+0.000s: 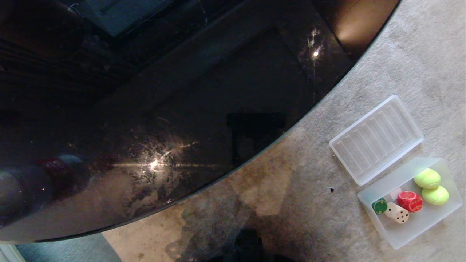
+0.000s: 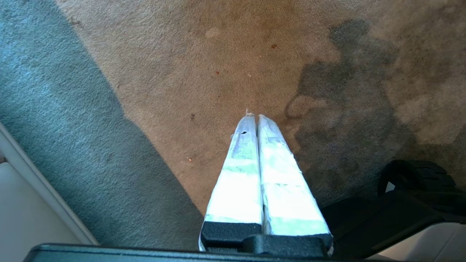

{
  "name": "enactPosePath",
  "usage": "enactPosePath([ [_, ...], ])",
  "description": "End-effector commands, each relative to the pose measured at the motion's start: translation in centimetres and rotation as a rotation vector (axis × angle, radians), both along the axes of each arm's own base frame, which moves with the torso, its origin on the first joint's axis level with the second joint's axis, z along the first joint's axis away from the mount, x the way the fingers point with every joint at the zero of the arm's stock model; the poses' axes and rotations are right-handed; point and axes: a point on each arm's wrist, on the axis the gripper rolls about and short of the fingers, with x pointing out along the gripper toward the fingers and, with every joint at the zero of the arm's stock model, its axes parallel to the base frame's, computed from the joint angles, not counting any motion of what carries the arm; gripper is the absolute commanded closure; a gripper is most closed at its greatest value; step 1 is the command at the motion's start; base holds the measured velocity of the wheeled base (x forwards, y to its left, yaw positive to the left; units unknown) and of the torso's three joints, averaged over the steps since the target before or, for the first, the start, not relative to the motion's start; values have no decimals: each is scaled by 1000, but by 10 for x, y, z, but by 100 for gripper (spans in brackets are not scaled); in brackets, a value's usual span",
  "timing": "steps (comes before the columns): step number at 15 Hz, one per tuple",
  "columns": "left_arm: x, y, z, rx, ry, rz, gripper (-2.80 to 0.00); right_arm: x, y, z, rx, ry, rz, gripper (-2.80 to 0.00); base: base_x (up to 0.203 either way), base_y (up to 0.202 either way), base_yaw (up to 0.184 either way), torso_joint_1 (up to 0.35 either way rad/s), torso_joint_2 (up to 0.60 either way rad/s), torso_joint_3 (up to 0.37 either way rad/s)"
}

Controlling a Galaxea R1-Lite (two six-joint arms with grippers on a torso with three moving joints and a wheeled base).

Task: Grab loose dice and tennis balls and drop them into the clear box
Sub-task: Put the toys in the box

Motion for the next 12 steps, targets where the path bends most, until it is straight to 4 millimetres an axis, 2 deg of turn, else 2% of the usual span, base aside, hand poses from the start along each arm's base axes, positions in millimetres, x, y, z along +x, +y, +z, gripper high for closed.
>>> enactPosePath([
  [1,0,0,0,-1,0,1,0,0,0,0,-1,2,1,0,0,0,0,0,0,0],
  [9,0,0,0,-1,2,1,0,0,0,0,1,5,-1,0,0,0,0,0,-1,5],
  [12,0,0,0,-4,0,1,0,0,0,0,-1,5,-1,0,0,0,0,1,2,169],
])
